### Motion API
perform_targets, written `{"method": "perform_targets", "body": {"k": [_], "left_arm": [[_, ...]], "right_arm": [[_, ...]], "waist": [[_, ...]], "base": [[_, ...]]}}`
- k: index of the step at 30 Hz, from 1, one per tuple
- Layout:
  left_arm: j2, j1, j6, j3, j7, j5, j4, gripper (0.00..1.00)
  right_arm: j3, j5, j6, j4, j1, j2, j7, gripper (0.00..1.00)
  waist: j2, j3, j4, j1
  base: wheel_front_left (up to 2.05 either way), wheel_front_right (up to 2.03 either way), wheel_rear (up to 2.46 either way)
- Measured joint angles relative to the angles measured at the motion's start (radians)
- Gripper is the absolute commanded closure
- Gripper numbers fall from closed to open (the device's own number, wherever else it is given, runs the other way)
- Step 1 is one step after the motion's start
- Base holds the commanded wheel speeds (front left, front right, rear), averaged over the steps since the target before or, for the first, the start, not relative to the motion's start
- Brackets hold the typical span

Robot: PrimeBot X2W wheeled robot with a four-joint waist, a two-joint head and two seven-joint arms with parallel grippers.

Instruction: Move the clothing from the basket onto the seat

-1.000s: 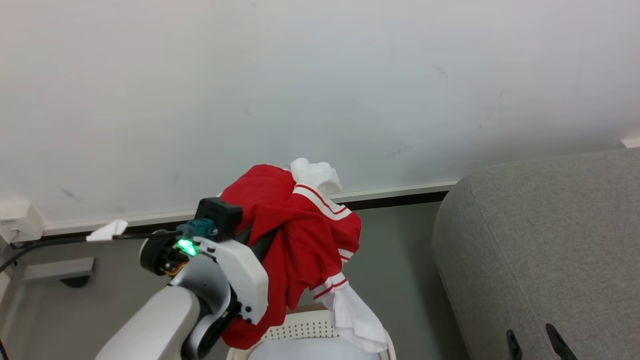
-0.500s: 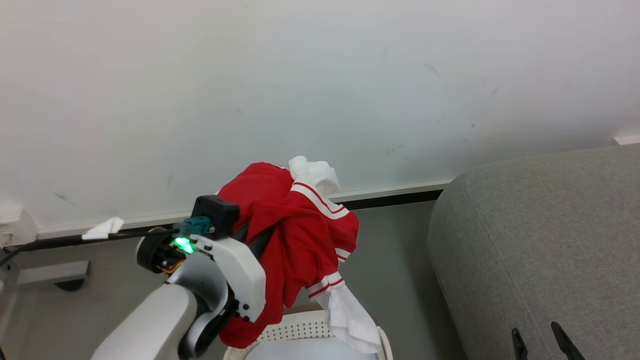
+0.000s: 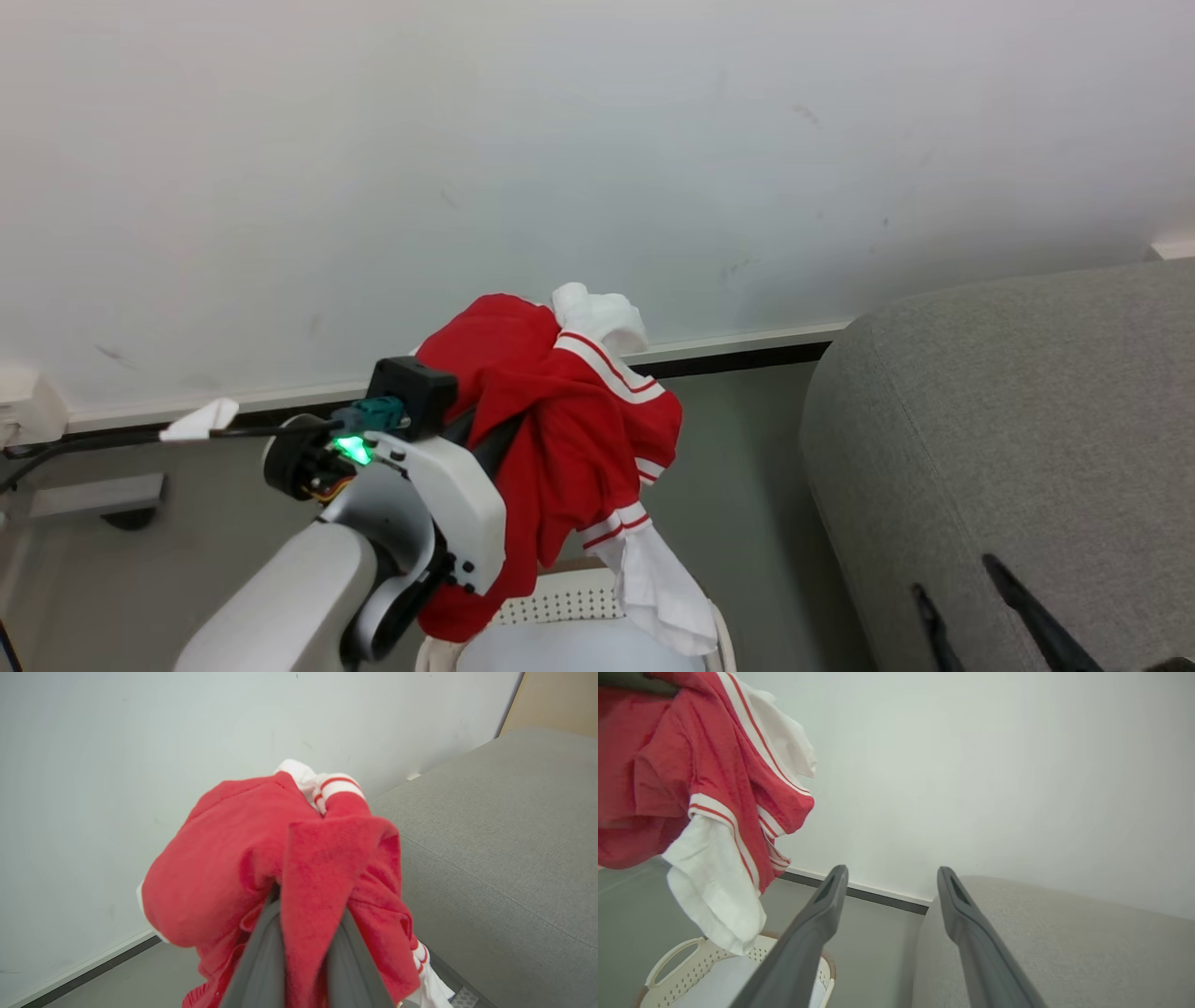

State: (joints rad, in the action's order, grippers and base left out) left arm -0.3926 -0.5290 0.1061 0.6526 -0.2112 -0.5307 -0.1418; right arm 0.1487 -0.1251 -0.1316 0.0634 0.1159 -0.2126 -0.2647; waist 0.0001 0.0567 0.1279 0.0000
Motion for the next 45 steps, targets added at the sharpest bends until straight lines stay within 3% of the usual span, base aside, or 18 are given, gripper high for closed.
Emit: {"method": "perform_targets", "body": {"k": [7, 12, 20, 28, 34, 45], "left_arm": [[0.008, -0.022, -0.008, 0.013, -0.002, 0.003, 0.014, 1.00], [0.023, -0.035, -0.013, 0.029, -0.004, 0.003, 0.020, 1.00], [0.050, -0.064, -0.030, 0.063, -0.013, 0.011, 0.025, 1.00], [0.090, -0.099, -0.056, 0.104, -0.022, 0.016, 0.022, 1.00], [0.117, -0.110, -0.075, 0.133, -0.026, 0.016, 0.016, 1.00], [0.136, -0.116, -0.088, 0.156, -0.034, 0.005, 0.007, 1.00]], "right_arm": [[0.254, -0.052, 0.000, 0.047, -0.153, -0.128, 0.000, 0.00], [0.428, -0.090, 0.000, 0.111, -0.310, -0.163, 0.000, 0.00], [0.653, -0.158, 0.000, 0.255, -0.540, -0.134, 0.000, 0.00], [0.809, -0.192, 0.000, 0.418, -0.740, -0.097, 0.000, 0.00], [0.874, -0.202, 0.000, 0.496, -0.829, -0.068, 0.000, 0.00], [0.871, -0.218, 0.000, 0.547, -0.849, -0.025, 0.000, 0.00]], "waist": [[0.0000, -0.015, -0.019, 0.0000], [0.0000, -0.020, -0.036, 0.0001], [0.0000, -0.024, -0.070, 0.0000], [0.0000, -0.038, -0.118, 0.0001], [-0.0001, -0.038, -0.149, 0.0001], [0.0000, -0.022, -0.166, 0.0001]], "base": [[0.00, 0.00, 0.00], [0.00, 0.00, 0.00], [0.00, 0.00, 0.00], [0.00, 0.00, 0.00], [0.00, 0.00, 0.00], [0.00, 0.00, 0.00]]}}
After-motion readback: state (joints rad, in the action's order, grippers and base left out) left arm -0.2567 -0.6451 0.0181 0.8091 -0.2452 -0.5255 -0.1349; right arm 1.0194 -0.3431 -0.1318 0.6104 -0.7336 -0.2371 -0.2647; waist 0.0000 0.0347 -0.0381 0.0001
